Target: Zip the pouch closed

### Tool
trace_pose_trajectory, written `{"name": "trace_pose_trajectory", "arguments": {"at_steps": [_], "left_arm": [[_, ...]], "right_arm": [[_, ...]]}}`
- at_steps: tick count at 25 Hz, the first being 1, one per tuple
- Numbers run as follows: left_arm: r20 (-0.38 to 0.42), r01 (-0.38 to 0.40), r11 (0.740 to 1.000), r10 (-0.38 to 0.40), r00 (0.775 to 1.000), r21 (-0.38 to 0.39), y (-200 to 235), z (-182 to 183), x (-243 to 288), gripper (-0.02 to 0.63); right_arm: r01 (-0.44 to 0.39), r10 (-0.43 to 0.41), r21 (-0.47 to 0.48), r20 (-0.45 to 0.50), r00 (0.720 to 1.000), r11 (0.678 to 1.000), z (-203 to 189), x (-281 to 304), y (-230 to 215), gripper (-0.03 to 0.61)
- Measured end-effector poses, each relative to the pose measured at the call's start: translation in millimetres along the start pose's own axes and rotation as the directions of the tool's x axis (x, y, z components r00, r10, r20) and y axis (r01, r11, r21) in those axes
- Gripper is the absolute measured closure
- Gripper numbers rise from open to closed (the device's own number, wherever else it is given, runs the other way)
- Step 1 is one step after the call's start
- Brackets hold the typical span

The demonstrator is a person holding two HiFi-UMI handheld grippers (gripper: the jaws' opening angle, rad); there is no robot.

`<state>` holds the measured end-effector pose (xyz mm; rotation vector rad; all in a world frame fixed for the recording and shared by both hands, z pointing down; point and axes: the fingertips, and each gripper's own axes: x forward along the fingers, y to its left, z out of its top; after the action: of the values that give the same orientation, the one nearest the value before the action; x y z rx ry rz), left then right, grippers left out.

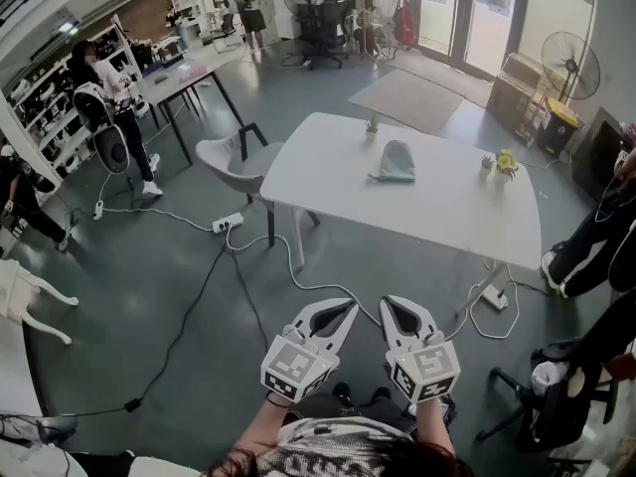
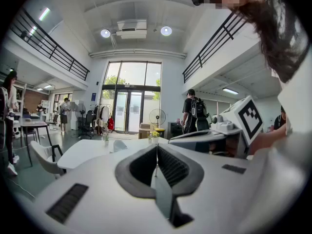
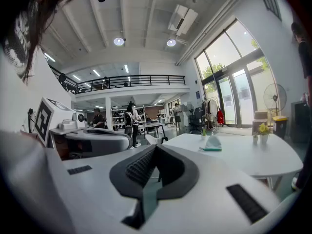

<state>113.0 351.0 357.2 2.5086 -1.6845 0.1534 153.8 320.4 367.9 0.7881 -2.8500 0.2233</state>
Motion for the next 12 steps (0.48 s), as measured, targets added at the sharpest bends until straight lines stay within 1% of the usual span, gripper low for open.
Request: {"name": "trace_pose_trajectory", "arguments": {"at_steps": [5,12], "left_arm": [[-0.001,0.006,1.000,-0.006,1.000,-0.009,7,-7,-4,0.601],[0.008,0.033,0.999,-0.032,0.999,-0.040,14,-10,8,0.601]], "right_arm": [[0.009,-0.009,-0.007,-0.010,1.000,1.000,-4,4,5,0.584],[0.018,-0.019,-0.030,-0.030,0.999,0.999,-7,14,3,0.583]]}}
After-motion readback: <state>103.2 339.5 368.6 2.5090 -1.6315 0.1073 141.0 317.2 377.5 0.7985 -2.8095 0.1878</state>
